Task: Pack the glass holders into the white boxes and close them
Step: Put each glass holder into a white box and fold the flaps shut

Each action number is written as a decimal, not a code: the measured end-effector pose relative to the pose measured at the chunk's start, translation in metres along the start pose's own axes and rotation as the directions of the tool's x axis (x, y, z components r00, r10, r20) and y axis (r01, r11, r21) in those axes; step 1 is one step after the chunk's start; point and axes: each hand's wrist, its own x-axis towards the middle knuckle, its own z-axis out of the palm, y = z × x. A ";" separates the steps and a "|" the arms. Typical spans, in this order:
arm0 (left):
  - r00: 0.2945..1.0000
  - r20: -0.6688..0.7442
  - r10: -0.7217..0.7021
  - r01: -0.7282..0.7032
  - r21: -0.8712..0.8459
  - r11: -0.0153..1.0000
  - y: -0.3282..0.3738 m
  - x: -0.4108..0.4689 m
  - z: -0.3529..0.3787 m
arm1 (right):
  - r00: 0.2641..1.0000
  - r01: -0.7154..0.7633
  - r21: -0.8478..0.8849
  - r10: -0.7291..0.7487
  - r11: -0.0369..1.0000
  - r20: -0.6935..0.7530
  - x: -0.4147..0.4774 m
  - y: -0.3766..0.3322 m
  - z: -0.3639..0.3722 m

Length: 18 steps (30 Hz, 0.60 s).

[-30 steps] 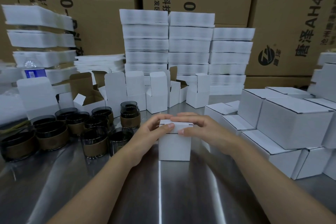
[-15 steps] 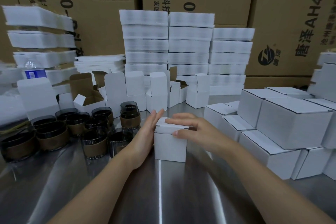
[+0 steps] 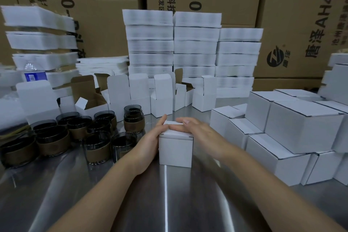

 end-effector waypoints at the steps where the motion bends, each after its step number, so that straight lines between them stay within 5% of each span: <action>1: 1.000 -0.006 -0.004 0.004 0.001 1.000 -0.001 0.001 0.000 | 1.000 -0.002 0.001 0.002 1.000 -0.001 0.000 0.000 0.000; 7: 1.000 -0.017 -0.021 0.022 0.017 1.000 0.000 0.000 -0.003 | 1.000 -0.002 -0.015 0.002 1.000 -0.024 0.003 0.002 0.003; 18: 0.996 -0.086 0.007 -0.001 0.073 0.997 0.000 0.000 -0.001 | 0.975 0.202 -0.278 -0.220 0.939 -0.036 0.003 0.010 0.006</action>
